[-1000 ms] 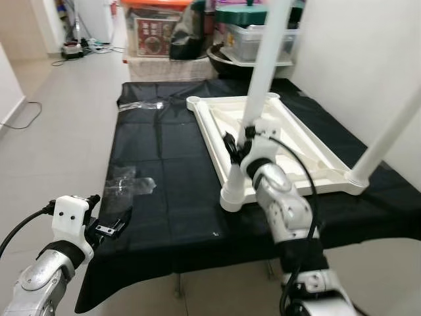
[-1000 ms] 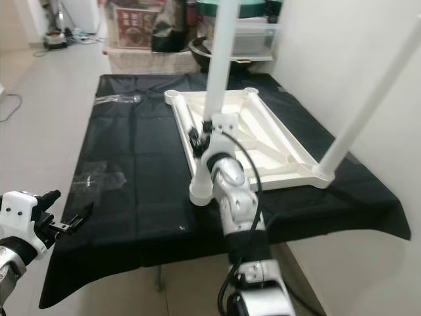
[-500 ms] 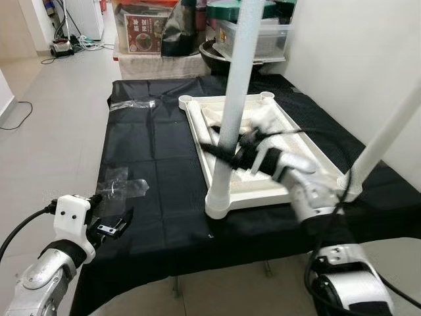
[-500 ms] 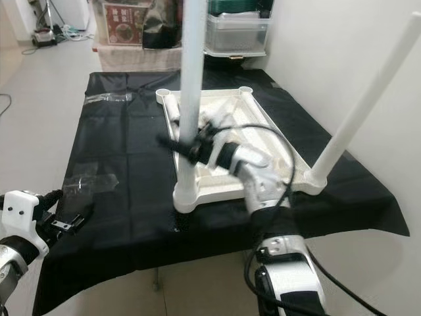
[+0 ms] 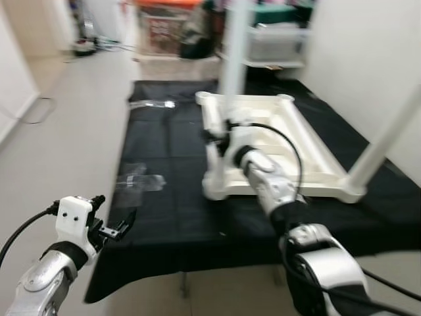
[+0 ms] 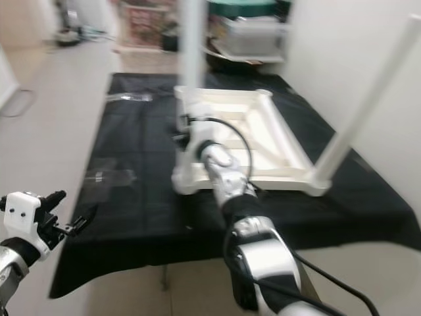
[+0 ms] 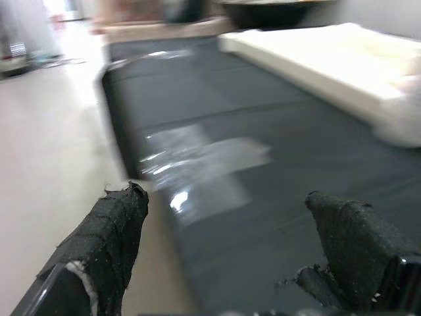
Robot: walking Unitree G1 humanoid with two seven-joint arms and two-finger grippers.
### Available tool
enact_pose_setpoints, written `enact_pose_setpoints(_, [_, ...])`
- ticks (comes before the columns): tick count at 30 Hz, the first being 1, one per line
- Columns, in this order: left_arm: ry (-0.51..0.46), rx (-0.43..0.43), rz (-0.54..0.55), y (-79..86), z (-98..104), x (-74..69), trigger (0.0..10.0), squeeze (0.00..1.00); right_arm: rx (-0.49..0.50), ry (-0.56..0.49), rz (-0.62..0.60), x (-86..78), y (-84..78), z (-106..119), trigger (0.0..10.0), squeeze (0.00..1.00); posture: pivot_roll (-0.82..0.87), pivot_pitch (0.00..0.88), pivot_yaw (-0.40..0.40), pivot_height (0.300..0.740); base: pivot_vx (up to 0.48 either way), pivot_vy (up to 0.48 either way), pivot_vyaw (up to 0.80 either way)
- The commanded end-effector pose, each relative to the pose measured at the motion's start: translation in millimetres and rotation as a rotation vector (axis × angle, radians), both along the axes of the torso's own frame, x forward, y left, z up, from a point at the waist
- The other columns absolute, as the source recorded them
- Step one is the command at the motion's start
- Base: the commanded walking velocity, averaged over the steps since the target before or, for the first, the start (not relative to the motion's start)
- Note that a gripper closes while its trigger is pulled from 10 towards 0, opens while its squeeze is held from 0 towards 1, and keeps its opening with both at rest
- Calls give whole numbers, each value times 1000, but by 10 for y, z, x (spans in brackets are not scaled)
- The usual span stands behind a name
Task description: Building children table
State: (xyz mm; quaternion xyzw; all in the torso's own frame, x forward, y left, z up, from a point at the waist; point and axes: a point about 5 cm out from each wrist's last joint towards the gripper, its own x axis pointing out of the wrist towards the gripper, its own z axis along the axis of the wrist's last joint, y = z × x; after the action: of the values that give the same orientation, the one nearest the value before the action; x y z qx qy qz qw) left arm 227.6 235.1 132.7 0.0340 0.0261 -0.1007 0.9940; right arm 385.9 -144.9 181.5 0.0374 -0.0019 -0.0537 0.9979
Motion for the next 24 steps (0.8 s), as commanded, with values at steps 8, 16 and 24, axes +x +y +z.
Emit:
enact_pose_setpoints(8, [0, -14, -20, -10, 22, 25, 10000, 0, 10, 43, 116, -441, 276, -175, 10000, 0, 84, 0, -74, 740, 0, 0, 0])
enact_pose_setpoints(16, [2, -18, -25, -15, 9, 48, 10000, 0, 111, -222, 508, -200, 428, 390, 10000, 0, 101, 0, -91, 740, 0, 0, 0])
enact_pose_setpoints(24, [-11, -28, -11, -19, 12, 57, 10000, 0, 49, -283, 934, -252, 511, 630, 10000, 0, 122, 0, -116, 740, 0, 0, 0])
